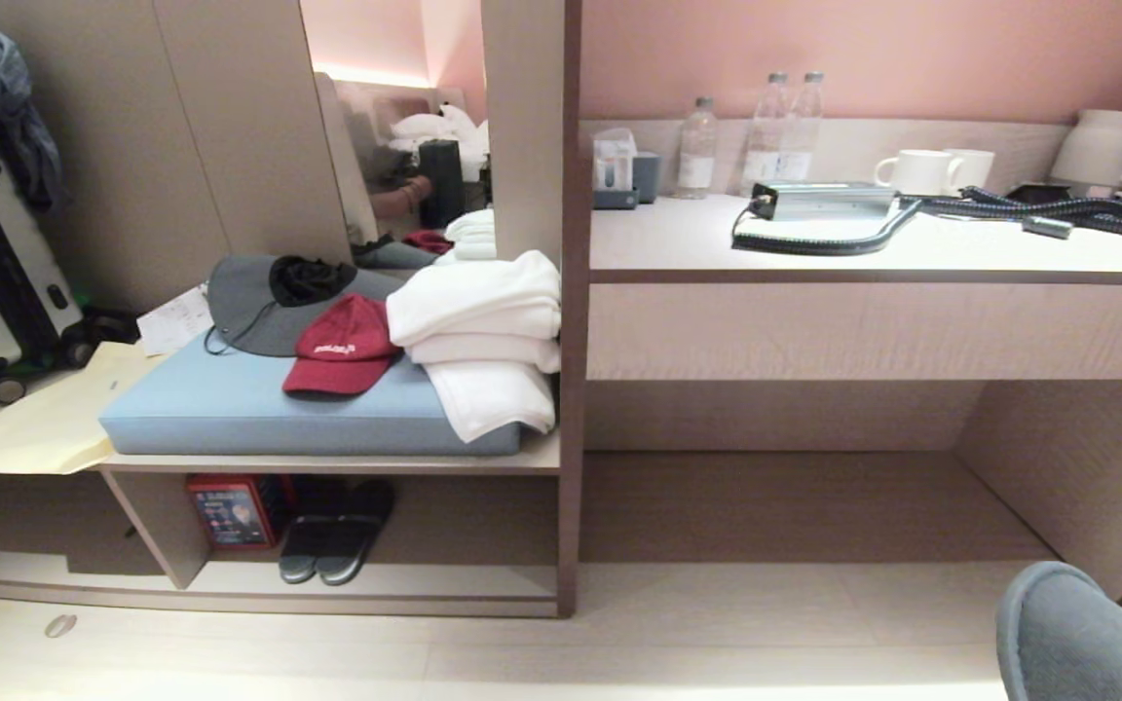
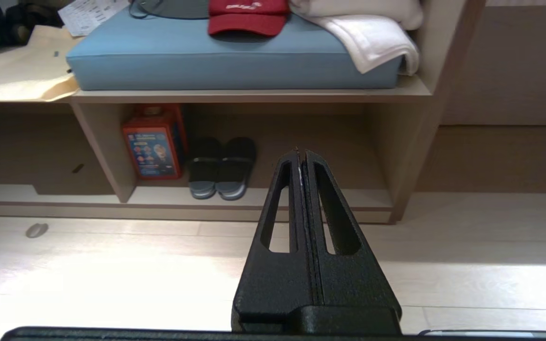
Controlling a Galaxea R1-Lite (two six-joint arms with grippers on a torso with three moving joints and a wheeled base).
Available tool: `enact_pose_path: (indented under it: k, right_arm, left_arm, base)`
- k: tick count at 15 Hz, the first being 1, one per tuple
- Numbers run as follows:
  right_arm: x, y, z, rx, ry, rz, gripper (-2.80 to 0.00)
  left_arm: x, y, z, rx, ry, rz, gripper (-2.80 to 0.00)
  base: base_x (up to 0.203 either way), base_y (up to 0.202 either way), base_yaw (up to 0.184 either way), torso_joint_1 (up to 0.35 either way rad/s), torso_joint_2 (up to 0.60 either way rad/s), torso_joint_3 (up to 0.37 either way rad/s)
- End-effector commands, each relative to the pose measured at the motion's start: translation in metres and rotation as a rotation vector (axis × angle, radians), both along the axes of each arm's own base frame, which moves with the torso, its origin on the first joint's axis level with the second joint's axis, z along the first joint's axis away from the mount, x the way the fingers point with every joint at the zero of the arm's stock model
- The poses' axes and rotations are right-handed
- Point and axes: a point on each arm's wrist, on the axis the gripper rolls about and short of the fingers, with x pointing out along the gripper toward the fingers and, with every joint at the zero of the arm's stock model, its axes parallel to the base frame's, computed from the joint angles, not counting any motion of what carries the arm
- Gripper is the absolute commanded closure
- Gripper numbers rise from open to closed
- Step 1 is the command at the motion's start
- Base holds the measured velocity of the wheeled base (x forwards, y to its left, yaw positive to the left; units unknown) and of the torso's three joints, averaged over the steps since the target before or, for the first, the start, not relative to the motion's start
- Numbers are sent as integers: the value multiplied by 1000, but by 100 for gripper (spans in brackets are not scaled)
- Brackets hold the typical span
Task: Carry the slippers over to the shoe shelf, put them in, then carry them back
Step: Place the slippers on the floor
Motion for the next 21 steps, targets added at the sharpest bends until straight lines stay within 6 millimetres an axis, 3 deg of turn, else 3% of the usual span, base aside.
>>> enact_pose_path:
  k: [1, 21]
  right_arm:
    - [0, 0, 0, -1, 0, 0, 0]
    - [0, 0, 0, -1, 0, 0, 0]
  left_arm:
    - [0, 0, 0, -1, 2, 2, 0]
    - [0, 0, 0, 5, -1, 2, 0]
  base:
    - [0, -199, 3, 2, 2, 2]
    - [0, -194, 2, 3, 2, 2]
